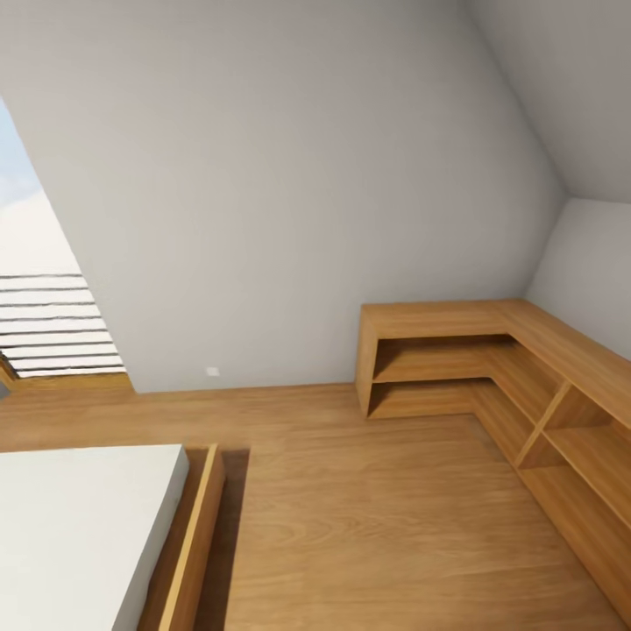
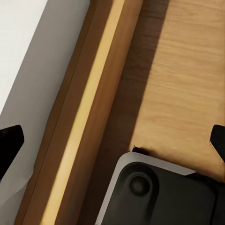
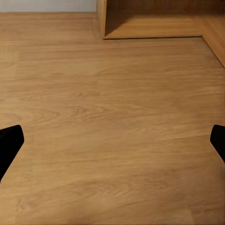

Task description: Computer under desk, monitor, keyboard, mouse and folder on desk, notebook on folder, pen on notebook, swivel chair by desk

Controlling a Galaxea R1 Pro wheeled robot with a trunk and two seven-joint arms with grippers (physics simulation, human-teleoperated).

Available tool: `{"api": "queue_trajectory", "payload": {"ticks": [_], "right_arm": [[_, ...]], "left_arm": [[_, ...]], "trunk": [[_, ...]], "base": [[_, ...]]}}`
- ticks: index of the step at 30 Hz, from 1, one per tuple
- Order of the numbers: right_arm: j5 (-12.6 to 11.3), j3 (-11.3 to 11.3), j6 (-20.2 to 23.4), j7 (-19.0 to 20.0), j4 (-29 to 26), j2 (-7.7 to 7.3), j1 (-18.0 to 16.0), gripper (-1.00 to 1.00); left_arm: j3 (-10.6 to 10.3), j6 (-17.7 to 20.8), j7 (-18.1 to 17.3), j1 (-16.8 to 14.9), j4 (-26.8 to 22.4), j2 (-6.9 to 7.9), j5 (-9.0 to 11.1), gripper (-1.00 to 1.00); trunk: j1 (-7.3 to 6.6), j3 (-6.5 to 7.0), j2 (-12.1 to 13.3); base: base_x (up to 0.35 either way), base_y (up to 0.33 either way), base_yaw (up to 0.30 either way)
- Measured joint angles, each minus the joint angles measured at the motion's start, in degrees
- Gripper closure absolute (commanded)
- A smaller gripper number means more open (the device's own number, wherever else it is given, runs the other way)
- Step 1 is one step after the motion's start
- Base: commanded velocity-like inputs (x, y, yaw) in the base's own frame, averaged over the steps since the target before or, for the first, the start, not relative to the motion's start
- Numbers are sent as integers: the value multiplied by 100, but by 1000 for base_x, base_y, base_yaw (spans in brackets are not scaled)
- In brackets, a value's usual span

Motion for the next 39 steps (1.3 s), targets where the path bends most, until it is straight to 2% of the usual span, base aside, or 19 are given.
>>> {"api": "queue_trajectory", "payload": {"ticks": [31, 39], "right_arm": [[-8, 3, 17, 9, 0, 6, 0, -100], [-8, 2, 134, 245, 0, 5, 0, -100]], "left_arm": [[-12, 24, 0, 0, 6, 2, 1, -100], [-3, 23, 6, -1, 3, 13, 1, -100]], "trunk": [[0, 0, 0], [0, 0, 0]], "base": [[322, 0, -1], [322, 0, -103]]}}
